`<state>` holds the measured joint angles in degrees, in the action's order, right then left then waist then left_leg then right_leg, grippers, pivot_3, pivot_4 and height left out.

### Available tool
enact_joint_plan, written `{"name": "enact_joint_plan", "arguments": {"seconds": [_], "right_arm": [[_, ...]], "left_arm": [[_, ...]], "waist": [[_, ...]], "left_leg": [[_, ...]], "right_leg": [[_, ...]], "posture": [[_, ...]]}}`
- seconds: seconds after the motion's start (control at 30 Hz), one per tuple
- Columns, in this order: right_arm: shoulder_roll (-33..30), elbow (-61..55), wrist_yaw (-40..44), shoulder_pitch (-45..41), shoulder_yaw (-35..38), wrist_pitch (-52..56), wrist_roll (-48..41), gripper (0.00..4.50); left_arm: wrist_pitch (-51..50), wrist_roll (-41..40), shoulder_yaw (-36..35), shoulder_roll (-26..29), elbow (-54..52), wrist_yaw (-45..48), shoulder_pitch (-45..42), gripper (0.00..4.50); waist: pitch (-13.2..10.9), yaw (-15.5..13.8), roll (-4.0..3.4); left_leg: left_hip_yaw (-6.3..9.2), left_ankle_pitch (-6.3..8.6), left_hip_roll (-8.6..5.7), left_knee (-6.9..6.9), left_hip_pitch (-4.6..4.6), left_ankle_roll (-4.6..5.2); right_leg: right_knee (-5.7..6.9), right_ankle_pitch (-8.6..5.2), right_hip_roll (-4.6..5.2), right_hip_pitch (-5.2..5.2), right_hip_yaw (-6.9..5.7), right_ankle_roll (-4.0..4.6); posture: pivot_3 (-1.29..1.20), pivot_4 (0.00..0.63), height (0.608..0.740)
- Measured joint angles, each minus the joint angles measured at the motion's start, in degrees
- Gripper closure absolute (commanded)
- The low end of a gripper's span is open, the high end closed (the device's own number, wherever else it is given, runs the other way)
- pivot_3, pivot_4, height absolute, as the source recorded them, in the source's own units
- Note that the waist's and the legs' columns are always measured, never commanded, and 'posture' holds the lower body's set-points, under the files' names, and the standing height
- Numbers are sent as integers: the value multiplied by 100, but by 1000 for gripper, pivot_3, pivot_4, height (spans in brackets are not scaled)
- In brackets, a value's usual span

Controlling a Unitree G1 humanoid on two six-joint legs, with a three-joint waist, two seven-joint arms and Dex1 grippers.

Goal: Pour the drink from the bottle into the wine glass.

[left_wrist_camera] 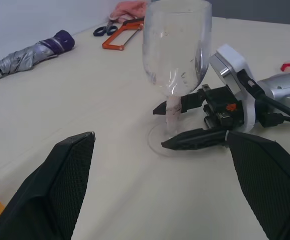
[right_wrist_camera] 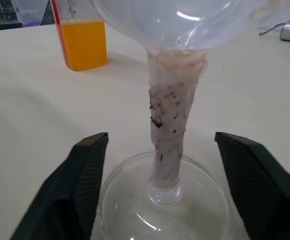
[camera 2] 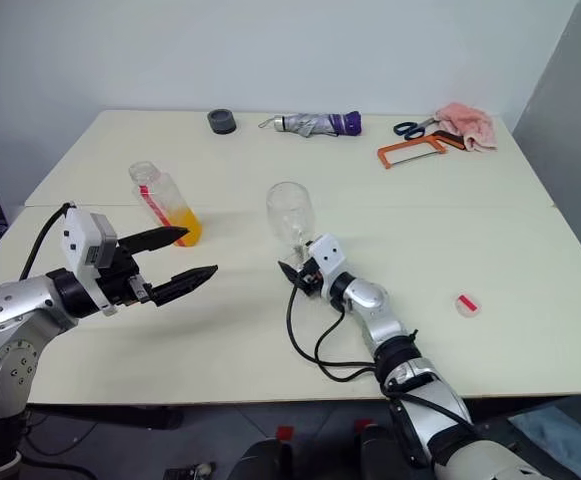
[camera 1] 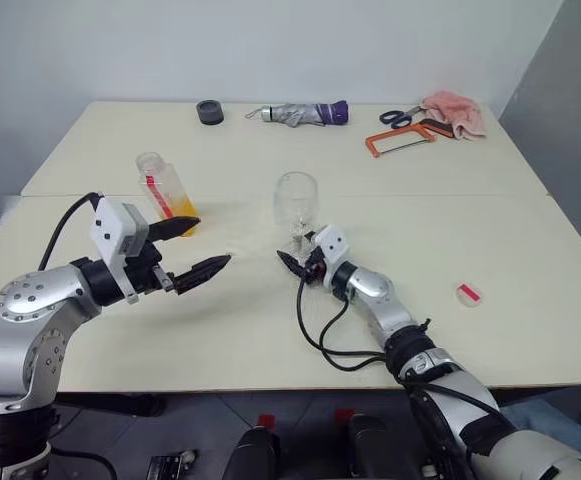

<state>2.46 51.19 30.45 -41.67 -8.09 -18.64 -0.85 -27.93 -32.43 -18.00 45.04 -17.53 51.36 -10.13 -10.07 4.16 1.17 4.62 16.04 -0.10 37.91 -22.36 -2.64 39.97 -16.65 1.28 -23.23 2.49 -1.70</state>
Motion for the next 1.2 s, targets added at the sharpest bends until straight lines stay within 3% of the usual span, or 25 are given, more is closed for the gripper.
{"name": "enact_joint_plan", "arguments": {"seconds": [0.57, 1.2], "right_arm": [[-280, -1182, 116, 744, -5, 494, -2, 46], [-1506, -5310, -108, 3314, 158, 1445, -168, 46]], "left_arm": [[264, -46, 0, -282, 146, -215, -176, 0], [1230, 389, 253, -943, 182, -460, 256, 0]], "waist": [[0, -4, 0], [1, -125, 2]], "left_leg": [[0, 0, 1, 1, -1, 0], [0, 1, 3, 3, -2, 1]], "right_leg": [[0, 0, 2, 0, 0, 0], [-2, -1, 0, 3, 0, -1]], "posture": [[0, 150, 740], [0, 150, 740]]}}
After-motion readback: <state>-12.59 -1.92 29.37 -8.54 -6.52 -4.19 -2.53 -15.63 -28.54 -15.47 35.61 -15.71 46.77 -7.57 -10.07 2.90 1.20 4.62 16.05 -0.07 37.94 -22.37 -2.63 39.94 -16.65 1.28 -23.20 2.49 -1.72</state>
